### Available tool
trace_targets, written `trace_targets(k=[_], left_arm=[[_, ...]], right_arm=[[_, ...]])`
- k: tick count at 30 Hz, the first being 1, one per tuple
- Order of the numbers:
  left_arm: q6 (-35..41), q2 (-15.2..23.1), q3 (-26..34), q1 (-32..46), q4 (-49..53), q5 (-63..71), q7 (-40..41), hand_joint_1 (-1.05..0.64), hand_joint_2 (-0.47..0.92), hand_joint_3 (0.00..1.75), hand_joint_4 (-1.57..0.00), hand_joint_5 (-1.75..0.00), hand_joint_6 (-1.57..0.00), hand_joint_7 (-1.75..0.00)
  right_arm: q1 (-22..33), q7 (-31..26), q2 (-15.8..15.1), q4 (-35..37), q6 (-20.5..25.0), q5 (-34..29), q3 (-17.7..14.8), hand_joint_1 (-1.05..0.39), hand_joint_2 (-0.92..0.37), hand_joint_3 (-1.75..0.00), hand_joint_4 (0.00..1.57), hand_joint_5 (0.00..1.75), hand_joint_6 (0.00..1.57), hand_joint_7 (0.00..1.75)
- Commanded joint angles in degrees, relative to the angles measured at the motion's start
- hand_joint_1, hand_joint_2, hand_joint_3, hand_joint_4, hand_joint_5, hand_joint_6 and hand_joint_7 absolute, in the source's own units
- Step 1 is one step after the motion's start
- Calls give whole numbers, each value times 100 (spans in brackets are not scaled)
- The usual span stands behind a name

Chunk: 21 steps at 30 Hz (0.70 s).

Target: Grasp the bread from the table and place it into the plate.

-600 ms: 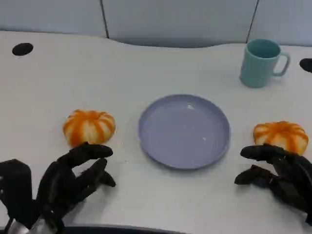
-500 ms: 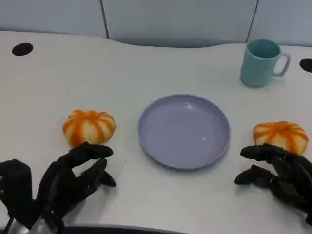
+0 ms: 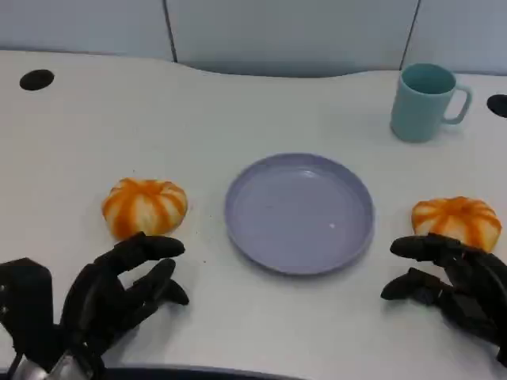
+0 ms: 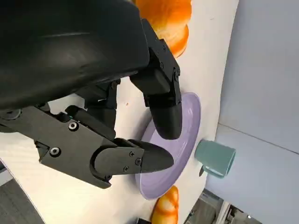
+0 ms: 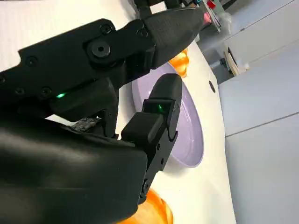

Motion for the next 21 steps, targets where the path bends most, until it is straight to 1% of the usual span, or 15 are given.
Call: trace_targets(k=[1,8,9,13,14,17,20,21], left_arm=[[24,122,15,79,-64,10,21,-54,72,47,-62,-156,-62,-99],[110,112,29,87,-96,-34,21,-54,73,45,-62,-156,-62,-99],[159,104,39,95,-121,-62,14,-56,73,44,-62,-157,-62,-99],[143,78,79,101,-151,-121,-27,-57,74,42,-60,-161,-63,-101],[36,66,79,110,-177,-112,-36,-57,74,42,-60,-161,-63,-101],[-297,59,31,159,-306,-9,11,-50,76,44,-54,-152,-58,-98],[-422,63,4,176,-326,25,21,-48,75,48,-52,-149,-56,-97],[-681,137,-82,200,-408,213,60,-47,75,49,-52,-148,-56,-96]], right_arm=[[169,-60,-26,36,92,-21,13,-42,-92,-3,69,109,90,47],[161,4,-38,65,119,0,4,-42,-92,-3,68,109,89,47],[155,51,-44,87,132,17,-5,-40,-92,-4,67,109,87,47],[195,-8,-35,-2,149,-17,21,-41,-92,-5,68,109,87,47],[195,-12,-33,7,122,-27,26,-41,-92,-5,68,108,87,47],[210,-25,-21,-34,133,-25,37,-40,-92,-6,68,108,87,48],[225,-34,-14,-80,168,-13,39,-40,-92,-6,68,108,87,48],[218,-37,-12,-66,188,-4,31,-40,-92,-6,68,108,86,48]])
